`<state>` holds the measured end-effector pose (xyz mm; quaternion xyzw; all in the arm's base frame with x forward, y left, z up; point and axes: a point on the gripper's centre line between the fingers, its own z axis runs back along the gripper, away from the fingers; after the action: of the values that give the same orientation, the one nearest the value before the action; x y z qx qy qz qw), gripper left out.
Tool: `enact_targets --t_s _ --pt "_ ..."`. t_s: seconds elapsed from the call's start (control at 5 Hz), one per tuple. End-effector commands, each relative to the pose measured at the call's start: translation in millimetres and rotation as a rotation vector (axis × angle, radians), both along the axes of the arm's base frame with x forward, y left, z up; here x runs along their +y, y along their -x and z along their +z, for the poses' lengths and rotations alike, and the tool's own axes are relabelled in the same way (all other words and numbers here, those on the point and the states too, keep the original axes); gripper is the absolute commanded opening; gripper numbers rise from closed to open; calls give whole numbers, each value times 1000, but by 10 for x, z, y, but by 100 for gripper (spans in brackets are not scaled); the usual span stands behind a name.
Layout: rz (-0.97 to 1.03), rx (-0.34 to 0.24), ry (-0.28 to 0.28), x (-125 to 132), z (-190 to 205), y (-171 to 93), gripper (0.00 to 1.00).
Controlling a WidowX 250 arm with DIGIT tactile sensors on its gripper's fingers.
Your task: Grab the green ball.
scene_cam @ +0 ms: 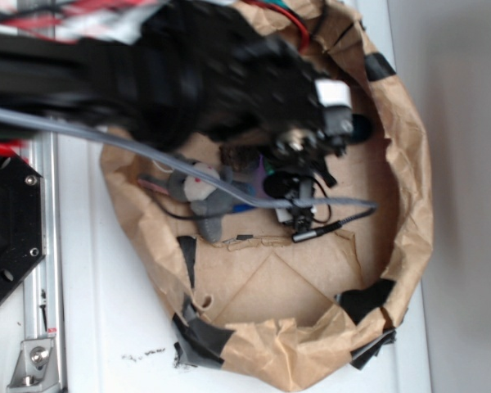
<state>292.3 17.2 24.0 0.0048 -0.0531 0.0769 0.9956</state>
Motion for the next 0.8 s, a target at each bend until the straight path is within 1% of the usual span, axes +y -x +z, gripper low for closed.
enact_targets --t_s 0.0,0.2,0.4,0.6 --pt "27 -39 -48 149 -13 -336 0" --pt "10 45 -43 103 215 -237 0" --pt "-76 -3 21 -50 711 -125 0" --pt "-49 -68 -45 -47 1202 97 0"
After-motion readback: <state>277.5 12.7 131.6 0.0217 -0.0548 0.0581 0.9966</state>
